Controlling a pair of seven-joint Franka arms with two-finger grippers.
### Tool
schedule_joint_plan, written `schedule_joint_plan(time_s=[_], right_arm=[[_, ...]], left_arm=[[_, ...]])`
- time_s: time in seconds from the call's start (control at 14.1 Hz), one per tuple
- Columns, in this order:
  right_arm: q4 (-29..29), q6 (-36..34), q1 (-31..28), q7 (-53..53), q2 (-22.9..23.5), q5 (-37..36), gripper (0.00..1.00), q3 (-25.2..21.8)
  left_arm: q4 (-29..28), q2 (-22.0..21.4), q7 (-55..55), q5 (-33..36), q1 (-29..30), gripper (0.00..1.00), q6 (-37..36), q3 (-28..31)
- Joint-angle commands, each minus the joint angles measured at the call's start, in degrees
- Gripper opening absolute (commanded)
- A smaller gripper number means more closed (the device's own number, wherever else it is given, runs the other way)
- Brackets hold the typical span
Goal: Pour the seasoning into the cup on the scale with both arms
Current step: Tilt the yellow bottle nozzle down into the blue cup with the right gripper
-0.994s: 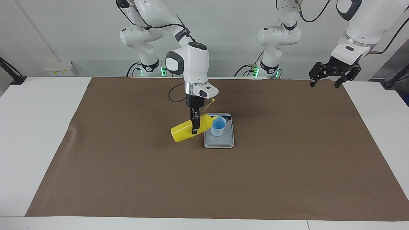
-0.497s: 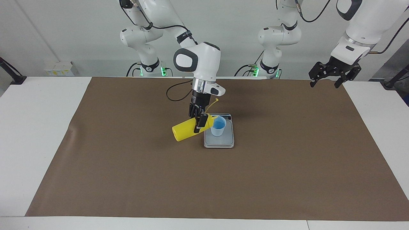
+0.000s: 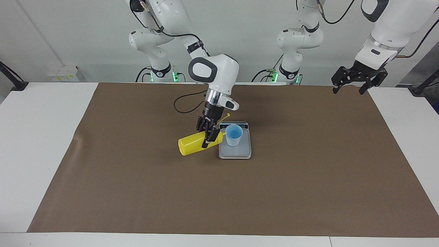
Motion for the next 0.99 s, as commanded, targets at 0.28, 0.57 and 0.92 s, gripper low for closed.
schedule_joint_plan(time_s=[0.28, 0.57, 0.92], right_arm=[[0.59, -6.14, 4.80, 3.55, 1.44, -8.49, 0.00, 0.18], [0.76, -6.85, 5.42, 4.26, 2.06, -8.95, 0.00, 0.18], [0.85, -6.77, 5.42, 6.63, 2.06, -8.86, 0.00, 0.18]], left_arm=[[-0.17, -0.42, 0.21, -0.79, 0.65, 1.00, -0.92, -0.25], [-0.17, -0.42, 0.21, -0.79, 0.65, 1.00, -1.00, -0.16], [-0.17, -0.42, 0.21, -0.79, 0.65, 1.00, -1.00, -0.16]])
